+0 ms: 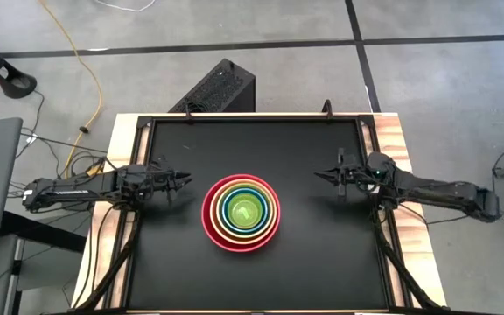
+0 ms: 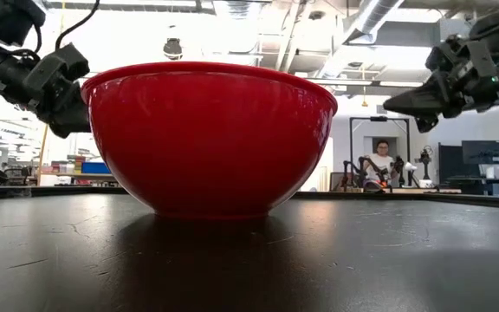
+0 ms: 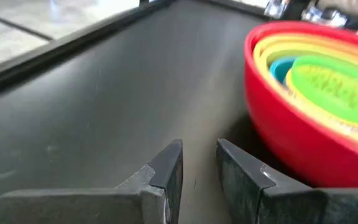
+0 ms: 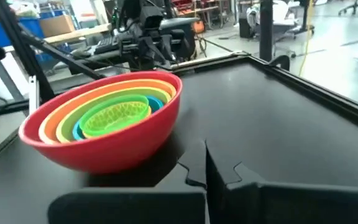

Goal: Nest bowls inside each other
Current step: Return to Home Position

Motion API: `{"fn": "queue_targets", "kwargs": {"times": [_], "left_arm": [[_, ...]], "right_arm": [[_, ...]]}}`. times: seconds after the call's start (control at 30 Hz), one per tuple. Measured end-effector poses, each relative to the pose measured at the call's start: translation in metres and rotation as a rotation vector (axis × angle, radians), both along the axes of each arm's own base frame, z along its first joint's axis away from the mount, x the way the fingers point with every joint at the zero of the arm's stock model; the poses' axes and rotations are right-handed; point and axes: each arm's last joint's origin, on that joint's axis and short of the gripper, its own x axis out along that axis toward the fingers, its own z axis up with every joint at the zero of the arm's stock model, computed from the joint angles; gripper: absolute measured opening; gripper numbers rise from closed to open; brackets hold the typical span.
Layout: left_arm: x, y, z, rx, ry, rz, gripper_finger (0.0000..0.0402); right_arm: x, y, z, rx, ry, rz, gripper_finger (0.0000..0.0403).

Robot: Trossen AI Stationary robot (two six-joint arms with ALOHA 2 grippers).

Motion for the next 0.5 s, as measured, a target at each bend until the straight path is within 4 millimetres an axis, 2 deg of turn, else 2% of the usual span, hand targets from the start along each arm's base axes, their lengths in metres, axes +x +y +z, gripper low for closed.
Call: {"fn": "queue_targets", "kwargs": {"times": [0.13,0.4,0.5], "left_arm": [[-0.002,0.0,-0.006,-0.01,0.07,0.0,0.0087],[-0.007,-0.001,-0.017,-0.022,0.189,-0.007,0.0087],[-0.007,-0.001,-0.017,-0.023,0.187,-0.008,0.0087]], "right_arm": [[-0.006,-0.001,-0.014,-0.031,0.009,-0.006,0.0004],[-0.011,-0.008,-0.014,-0.056,0.019,-0.059,0.0003],[-0.013,-0.012,-0.017,-0.03,0.041,-0.146,0.0007]]}}
